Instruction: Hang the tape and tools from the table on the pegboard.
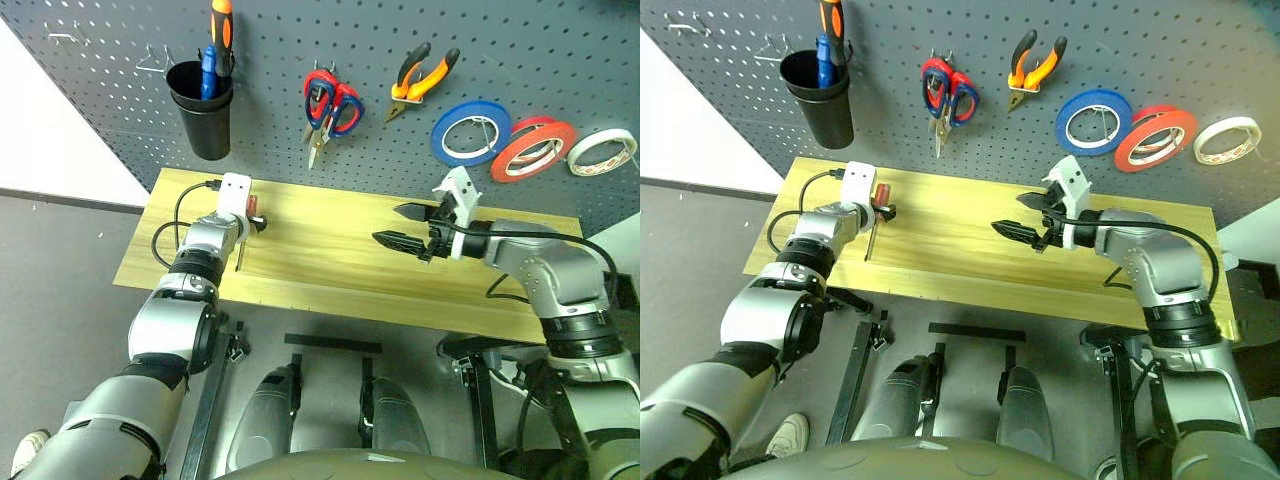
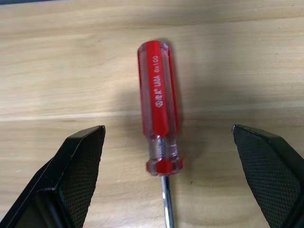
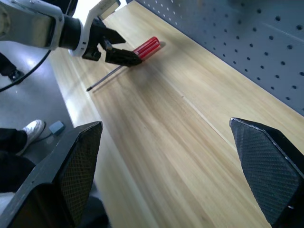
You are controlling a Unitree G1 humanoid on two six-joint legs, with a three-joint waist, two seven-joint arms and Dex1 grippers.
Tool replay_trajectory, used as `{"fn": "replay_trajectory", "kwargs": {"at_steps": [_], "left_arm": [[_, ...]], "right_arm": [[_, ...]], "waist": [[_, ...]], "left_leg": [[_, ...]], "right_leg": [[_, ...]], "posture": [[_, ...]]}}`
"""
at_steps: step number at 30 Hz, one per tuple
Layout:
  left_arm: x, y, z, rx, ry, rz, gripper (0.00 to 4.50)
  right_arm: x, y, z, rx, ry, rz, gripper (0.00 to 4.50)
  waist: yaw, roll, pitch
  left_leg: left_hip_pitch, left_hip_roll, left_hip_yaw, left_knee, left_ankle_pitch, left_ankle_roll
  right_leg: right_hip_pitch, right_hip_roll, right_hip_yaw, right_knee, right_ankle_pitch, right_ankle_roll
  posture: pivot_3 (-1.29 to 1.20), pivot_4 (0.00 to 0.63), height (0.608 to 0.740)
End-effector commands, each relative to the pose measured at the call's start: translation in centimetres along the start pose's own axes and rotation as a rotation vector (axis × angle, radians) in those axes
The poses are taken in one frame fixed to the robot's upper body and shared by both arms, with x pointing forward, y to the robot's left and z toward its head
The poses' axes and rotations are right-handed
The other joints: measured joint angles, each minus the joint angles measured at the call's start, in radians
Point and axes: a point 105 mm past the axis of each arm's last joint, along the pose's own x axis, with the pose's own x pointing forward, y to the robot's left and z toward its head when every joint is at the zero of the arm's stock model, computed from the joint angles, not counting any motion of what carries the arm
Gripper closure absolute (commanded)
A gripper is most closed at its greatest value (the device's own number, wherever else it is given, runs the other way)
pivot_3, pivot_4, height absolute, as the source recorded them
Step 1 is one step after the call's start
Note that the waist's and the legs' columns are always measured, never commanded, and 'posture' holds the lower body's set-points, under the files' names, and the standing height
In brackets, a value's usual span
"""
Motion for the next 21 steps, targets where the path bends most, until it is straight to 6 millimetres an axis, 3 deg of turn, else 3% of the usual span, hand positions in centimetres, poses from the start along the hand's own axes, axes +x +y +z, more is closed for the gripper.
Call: {"fn": "replay_trajectory", "kwargs": {"at_steps": [1,10,19,21], "left_arm": [[-0.2,0.6,1.4,-0.012,-0.033,0.01,0.01],[-0.3,0.2,2.0,-0.036,-0.024,0.002,0.01],[-0.3,-0.3,1.8,-0.107,0.002,-0.013,0.01],[-0.3,-0.3,2.0,-0.123,-0.013,-0.006,0.38]], "right_arm": [[0.8,-0.3,1.1,-0.064,-0.027,0.004,0.0],[3.9,0.1,1.7,-0.16,-0.026,0.074,0.0],[6.0,0.3,2.3,-0.269,-0.031,0.114,0.0],[6.0,0.2,2.4,-0.276,-0.032,0.116,0.0]], "waist": [[0.0,-0.001,0.014],[0.0,-0.002,0.066],[0.002,-0.001,0.074],[0.002,-0.001,0.075]], "left_leg": [[-0.001,0.0,0.0,0.0,0.0,0.0],[-0.003,0.0,0.002,0.0,0.0,0.0],[-0.003,0.0,0.003,0.0,0.0,0.0],[-0.003,0.0,0.003,0.0,0.0,0.0]], "right_leg": [[-0.001,0.0,0.0,0.001,0.0,0.0],[-0.008,-0.001,0.0,0.008,0.0,0.0],[-0.009,-0.001,0.0,0.008,0.0,0.0],[-0.009,-0.001,0.0,0.008,0.0,0.0]], "posture": [[0.14,0.419,0.74],[0.16,0.46,0.74],[0.18,0.461,0.74],[0.18,0.457,0.74]]}}
